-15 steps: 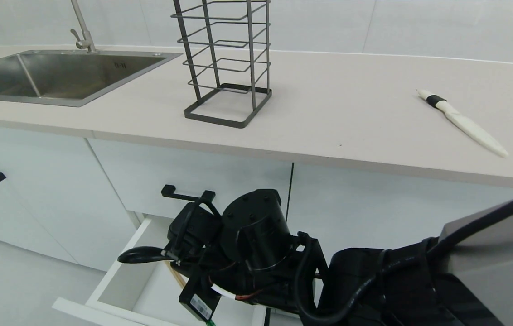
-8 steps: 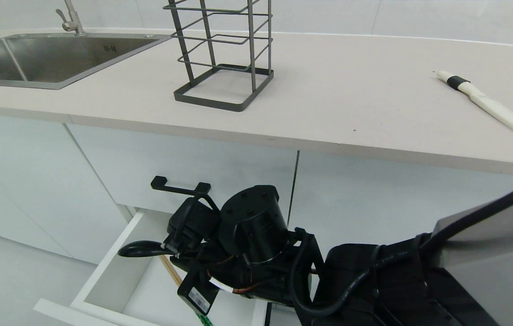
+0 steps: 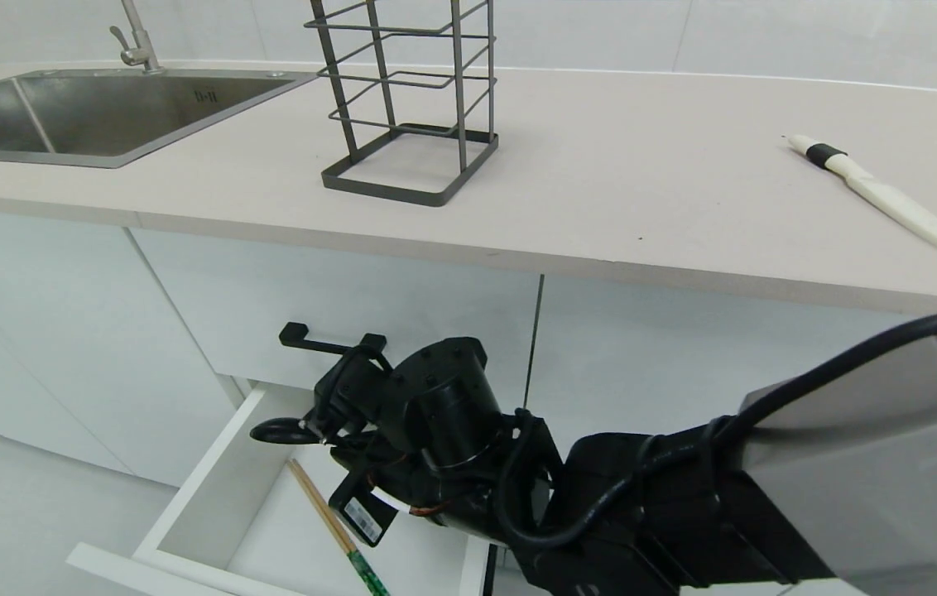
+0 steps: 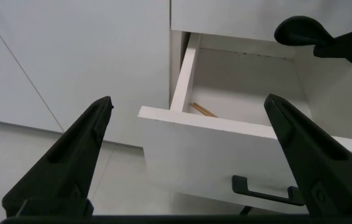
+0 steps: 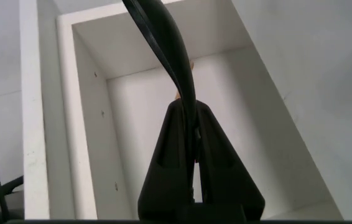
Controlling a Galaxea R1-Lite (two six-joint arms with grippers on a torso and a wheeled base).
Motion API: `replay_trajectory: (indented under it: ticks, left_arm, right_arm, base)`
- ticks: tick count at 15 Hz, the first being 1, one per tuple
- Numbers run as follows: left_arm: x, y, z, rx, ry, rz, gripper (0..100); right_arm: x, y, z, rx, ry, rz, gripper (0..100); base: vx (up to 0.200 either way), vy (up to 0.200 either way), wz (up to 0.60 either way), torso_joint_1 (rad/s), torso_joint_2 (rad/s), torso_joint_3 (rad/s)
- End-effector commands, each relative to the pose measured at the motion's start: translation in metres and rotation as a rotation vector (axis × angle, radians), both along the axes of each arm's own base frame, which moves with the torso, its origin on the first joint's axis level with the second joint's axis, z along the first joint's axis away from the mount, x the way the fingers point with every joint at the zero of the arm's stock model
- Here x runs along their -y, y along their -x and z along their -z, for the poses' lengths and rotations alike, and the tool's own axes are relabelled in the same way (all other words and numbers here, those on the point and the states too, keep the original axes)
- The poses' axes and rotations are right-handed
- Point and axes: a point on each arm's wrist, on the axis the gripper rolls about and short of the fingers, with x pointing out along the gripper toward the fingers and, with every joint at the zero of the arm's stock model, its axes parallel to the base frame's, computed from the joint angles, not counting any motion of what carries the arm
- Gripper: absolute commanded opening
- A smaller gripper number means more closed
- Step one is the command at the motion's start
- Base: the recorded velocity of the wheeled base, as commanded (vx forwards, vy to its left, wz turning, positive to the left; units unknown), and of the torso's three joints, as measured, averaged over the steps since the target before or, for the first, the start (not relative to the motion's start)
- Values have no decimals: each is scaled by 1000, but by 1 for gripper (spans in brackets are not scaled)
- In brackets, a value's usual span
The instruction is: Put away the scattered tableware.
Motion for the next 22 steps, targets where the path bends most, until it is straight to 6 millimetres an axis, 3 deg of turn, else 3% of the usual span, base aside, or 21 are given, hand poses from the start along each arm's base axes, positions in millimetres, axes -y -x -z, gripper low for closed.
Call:
replay_trajectory:
  ticks: [1, 13, 22]
  left_arm:
    - [0, 0, 0, -2, 0, 0, 100]
    - [0, 0, 0, -2, 0, 0, 100]
    - [0, 0, 0, -2, 0, 0, 100]
  right_arm:
    - [-22, 3, 25, -26, 55, -12, 0]
    - [-61, -30, 59, -74, 33, 94, 0]
    - [-66, -46, 89, -91, 121, 180, 0]
  base:
    - [0, 0, 0, 0, 0, 0]
    - [0, 0, 0, 0, 0, 0]
    - [0, 0, 0, 0, 0, 0]
